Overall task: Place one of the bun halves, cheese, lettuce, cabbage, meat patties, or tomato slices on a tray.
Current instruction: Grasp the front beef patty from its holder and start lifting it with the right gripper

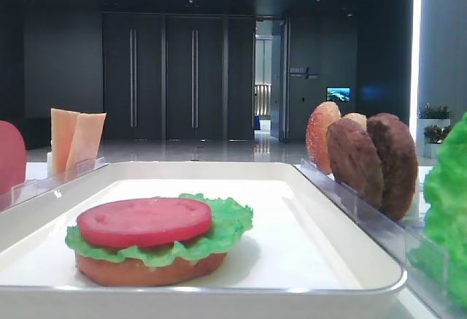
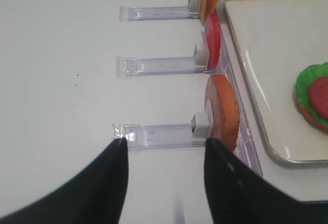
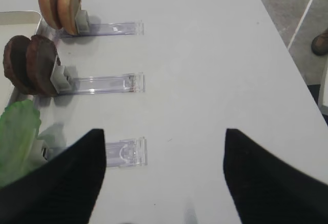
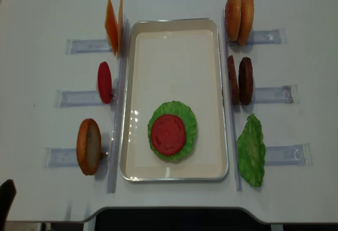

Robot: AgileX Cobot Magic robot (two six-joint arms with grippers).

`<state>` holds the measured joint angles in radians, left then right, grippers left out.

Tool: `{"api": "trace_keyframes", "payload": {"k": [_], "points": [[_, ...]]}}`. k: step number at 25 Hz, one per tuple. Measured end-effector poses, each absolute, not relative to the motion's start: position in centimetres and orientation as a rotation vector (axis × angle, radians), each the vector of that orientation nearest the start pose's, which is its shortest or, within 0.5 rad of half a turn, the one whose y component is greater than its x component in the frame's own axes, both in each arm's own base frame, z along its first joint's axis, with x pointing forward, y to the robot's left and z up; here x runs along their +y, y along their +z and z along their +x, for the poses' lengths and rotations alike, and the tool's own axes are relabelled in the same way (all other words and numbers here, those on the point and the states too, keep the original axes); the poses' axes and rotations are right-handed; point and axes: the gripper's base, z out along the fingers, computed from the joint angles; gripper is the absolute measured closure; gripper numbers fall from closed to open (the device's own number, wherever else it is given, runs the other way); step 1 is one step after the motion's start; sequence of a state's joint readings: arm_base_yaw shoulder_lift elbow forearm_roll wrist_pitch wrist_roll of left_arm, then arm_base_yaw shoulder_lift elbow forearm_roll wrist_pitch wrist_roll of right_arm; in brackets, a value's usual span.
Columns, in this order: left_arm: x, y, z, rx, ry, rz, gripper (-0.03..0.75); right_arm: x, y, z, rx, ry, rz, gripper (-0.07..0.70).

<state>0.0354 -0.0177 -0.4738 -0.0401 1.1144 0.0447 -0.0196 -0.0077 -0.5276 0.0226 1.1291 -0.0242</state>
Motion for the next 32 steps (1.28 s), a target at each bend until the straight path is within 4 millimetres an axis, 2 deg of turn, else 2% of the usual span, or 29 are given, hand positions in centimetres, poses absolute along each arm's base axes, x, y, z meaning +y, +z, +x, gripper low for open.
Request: {"api": "trace_keyframes", "payload": {"k": [2, 6, 15, 19, 24, 32], "points": [[-0.4, 26.6, -0.7, 2.106, 0.000, 0.013, 0.377, 0.2, 28.1, -0.9, 2.103, 0.001, -0.007, 0.165], [-0.4, 26.6, -0.7, 2.105, 0.000, 0.013, 0.420, 0.2, 28.6, 1.6, 2.247, 0.008, -0.006, 0.165], [-0.4, 26.6, -0.7, 2.105, 0.000, 0.013, 0.477, 0.4, 30.7, 10.1, 2.567, 0.071, -0.024, 0.165], [-0.4, 26.6, -0.7, 2.105, 0.000, 0.013, 0.487, 0.3, 32.1, 14.6, 2.632, 0.067, -0.051, 0.165], [-0.4, 26.6, -0.7, 2.105, 0.000, 0.013, 0.511, 0.2, 34.1, 18.5, 2.612, 0.053, -0.095, 0.165], [-0.4, 26.6, -0.7, 2.105, 0.000, 0.013, 0.589, 0.1, 34.2, 23.6, 2.659, 0.050, -0.123, 0.165]]}}
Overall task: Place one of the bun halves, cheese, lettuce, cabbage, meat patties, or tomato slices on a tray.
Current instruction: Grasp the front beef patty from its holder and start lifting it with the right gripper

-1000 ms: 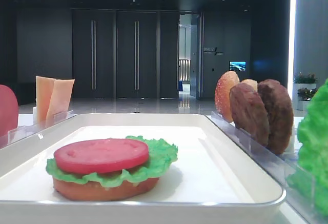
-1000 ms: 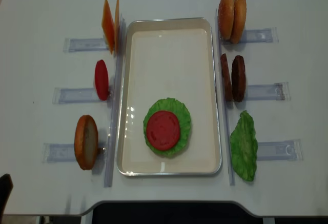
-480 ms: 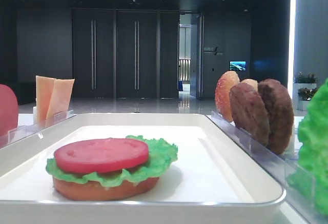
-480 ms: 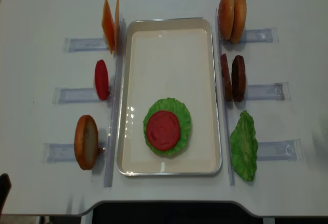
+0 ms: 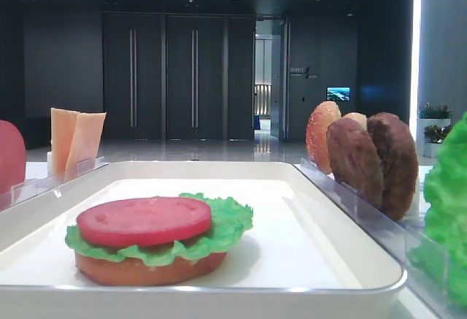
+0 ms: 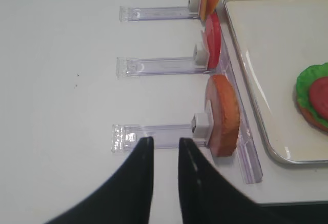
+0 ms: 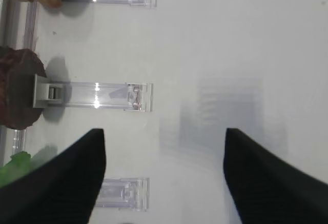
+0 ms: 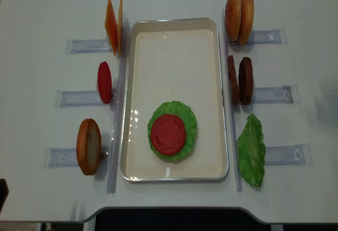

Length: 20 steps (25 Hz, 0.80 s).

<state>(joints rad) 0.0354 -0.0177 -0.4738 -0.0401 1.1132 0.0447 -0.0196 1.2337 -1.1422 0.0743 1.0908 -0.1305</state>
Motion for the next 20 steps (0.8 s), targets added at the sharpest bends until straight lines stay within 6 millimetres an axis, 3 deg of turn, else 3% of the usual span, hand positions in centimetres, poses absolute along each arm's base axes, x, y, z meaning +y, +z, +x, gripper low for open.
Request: {"api": "trace_keyframes", "payload": {"k": [10, 20], "points": [[-0.4, 26.6, -0.7, 2.105, 0.000, 0.013, 0.643, 0.1, 33.4, 27.6, 2.724, 0.075, -0.041, 0.165], [-0.4, 26.6, -0.7, 2.105, 0.000, 0.013, 0.698, 0.3, 33.4, 27.2, 2.786, 0.088, 0.004, 0.176]]}}
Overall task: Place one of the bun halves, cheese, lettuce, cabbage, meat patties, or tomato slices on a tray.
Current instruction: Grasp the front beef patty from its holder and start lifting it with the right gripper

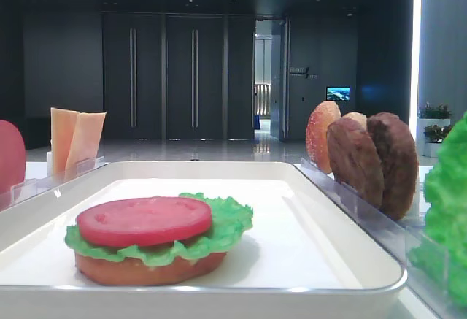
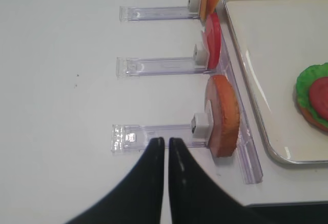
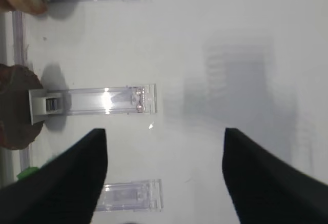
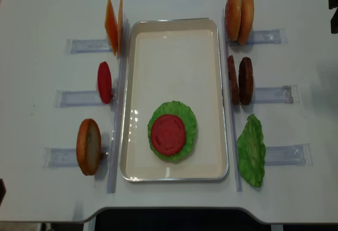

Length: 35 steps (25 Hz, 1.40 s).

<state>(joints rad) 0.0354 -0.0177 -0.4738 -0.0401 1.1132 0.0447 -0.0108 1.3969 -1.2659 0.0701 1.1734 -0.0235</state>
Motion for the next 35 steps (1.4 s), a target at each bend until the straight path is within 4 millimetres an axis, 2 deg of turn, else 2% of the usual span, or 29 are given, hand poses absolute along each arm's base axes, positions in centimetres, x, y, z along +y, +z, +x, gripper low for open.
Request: {"api": "trace_keyframes", "payload": {"k": [4, 11, 17, 20, 25, 35], "points": [[-0.4, 26.6, -0.7, 2.105, 0.000, 0.013, 0.704, 2.1, 33.5, 27.0, 2.820, 0.116, 0.012, 0.181], [-0.4, 26.6, -0.7, 2.105, 0.000, 0.013, 0.712, 7.5, 35.2, 27.3, 2.780, 0.171, -0.045, 0.183], [-0.4, 26.6, -0.7, 2.105, 0.000, 0.013, 0.714, 12.9, 34.6, 27.6, 2.798, 0.211, -0.117, 0.184], [-0.4, 26.6, -0.7, 2.105, 0.000, 0.013, 0.715, 15.0, 33.7, 27.9, 2.827, 0.223, -0.124, 0.184], [-0.4, 26.6, -0.7, 2.105, 0.000, 0.013, 0.716, 16.9, 32.0, 28.1, 2.883, 0.213, -0.119, 0.184], [-0.4, 26.6, -0.7, 2.105, 0.000, 0.013, 0.716, 19.5, 30.1, 28.1, 2.905, 0.207, -0.139, 0.184]]}}
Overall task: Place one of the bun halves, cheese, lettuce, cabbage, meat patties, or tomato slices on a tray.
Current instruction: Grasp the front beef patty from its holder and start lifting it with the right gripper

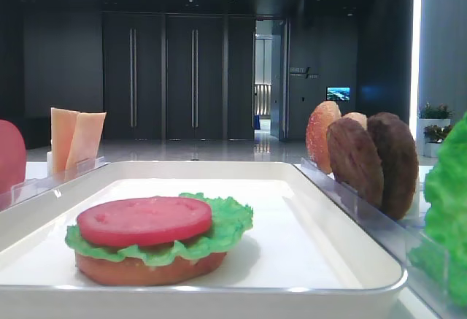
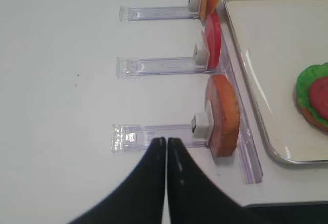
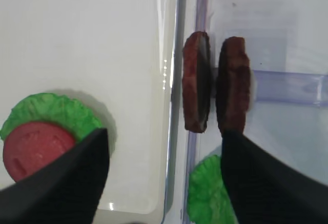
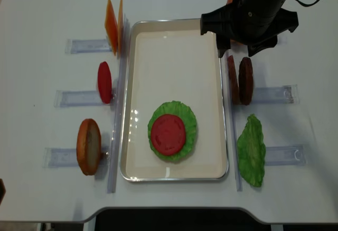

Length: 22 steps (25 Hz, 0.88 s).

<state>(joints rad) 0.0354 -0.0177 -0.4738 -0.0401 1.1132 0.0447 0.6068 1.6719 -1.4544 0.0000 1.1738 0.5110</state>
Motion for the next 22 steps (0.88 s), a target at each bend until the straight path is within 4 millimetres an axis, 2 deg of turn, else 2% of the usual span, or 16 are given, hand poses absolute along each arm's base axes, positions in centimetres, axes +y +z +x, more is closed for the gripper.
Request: {"api": "trace_keyframes", "payload": {"k": [8, 22], "points": [[-0.4, 26.6, -0.7, 2.105, 0.000, 0.013, 0.716, 20.3, 28.0, 29.1, 2.943, 0.176, -0.144, 0.184], [-0.4, 26.6, -0.7, 2.105, 0.000, 0.013, 0.716, 21.0, 25.6, 30.2, 2.964, 0.144, -0.169, 0.184]]}}
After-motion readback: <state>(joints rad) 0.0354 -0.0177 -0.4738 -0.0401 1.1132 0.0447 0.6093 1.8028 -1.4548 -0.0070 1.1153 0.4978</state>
